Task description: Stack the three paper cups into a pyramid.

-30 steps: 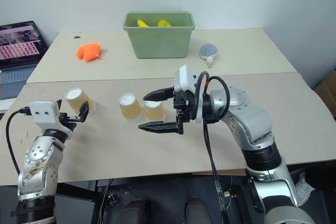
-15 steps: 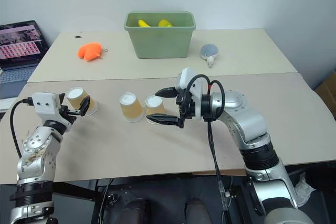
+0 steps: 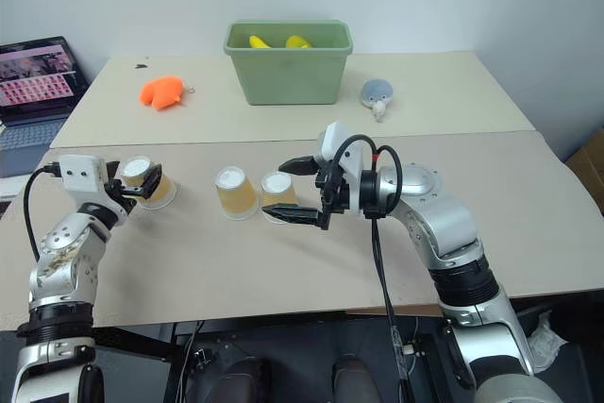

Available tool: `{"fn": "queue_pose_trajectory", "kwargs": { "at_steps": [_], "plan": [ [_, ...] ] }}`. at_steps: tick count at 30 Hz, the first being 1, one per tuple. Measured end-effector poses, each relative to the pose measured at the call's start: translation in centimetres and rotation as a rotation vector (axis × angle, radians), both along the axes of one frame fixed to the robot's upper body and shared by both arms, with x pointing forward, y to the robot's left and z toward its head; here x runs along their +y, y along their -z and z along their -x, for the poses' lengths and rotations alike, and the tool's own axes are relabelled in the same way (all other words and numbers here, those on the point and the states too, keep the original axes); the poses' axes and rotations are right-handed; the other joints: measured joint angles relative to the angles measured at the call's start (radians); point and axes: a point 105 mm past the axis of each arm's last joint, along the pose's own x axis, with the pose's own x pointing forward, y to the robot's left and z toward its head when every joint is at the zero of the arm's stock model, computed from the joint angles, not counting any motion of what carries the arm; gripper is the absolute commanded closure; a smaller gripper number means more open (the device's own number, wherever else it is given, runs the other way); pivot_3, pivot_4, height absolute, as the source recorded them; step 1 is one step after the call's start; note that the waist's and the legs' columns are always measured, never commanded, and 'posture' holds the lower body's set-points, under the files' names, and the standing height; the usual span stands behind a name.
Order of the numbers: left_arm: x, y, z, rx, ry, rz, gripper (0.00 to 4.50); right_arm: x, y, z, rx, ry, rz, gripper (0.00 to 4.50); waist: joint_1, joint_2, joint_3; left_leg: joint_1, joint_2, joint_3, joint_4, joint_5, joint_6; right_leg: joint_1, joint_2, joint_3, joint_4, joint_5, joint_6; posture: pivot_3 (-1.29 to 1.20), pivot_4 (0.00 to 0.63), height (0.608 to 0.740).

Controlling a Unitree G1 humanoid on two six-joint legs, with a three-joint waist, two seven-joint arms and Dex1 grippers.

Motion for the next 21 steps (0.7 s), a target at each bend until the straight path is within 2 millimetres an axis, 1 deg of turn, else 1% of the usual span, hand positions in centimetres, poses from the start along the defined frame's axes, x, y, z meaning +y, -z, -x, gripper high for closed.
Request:
{"fn": "queue_pose_trajectory", "kwargs": {
  "at_steps": [8,9,10,11,13,21],
  "plan": [
    [-0.6,0.8,-0.7,0.029,0.033,-0.005,0.0,-0.1,0.0,-0.3,0.0,0.026,-0.003,0.02,-0.001,0.0,0.0,-0.001,0.0,0.0,0.0,0.0,0.0,0.0,0.0,0.0,0.001,0.0,0.0,0.0,0.15,0.732],
    [-0.6,0.9,-0.8,0.034,0.035,-0.004,0.52,-0.1,0.0,-0.4,-0.002,0.03,-0.003,0.0,-0.001,0.0,0.0,-0.001,0.0,0.0,0.0,0.0,0.0,0.0,0.0,0.0,0.001,0.0,0.0,0.0,0.15,0.732],
    [-0.5,1.0,-0.8,0.038,0.035,-0.003,0.58,-0.2,0.0,-0.4,-0.004,0.034,-0.001,0.0,-0.001,0.0,0.0,-0.001,0.0,0.0,0.0,0.0,0.0,0.0,0.0,0.0,0.001,0.0,0.0,0.0,0.15,0.732],
    [-0.5,1.0,-0.8,0.039,0.035,-0.002,0.99,-0.2,0.0,-0.4,-0.005,0.036,-0.001,0.0,0.0,0.0,0.0,-0.001,0.0,0.0,0.0,0.0,0.0,0.0,0.0,0.0,0.001,0.0,0.0,0.0,0.15,0.732],
    [-0.6,1.0,-0.8,0.039,0.04,-0.002,1.64,-0.2,0.0,-0.5,-0.006,0.039,-0.001,0.0,0.0,0.0,0.0,-0.001,0.0,0.0,0.0,0.0,0.0,0.0,0.0,0.0,0.001,0.0,0.0,0.0,0.15,0.732],
    [-1.2,0.7,-1.2,0.033,0.068,-0.012,1.64,-0.3,0.2,-0.8,-0.005,0.064,0.002,0.0,0.0,0.0,0.0,-0.001,0.0,0.0,0.0,0.0,0.0,0.0,0.0,-0.001,0.001,0.0,0.0,0.0,0.15,0.732]
  ]
}}
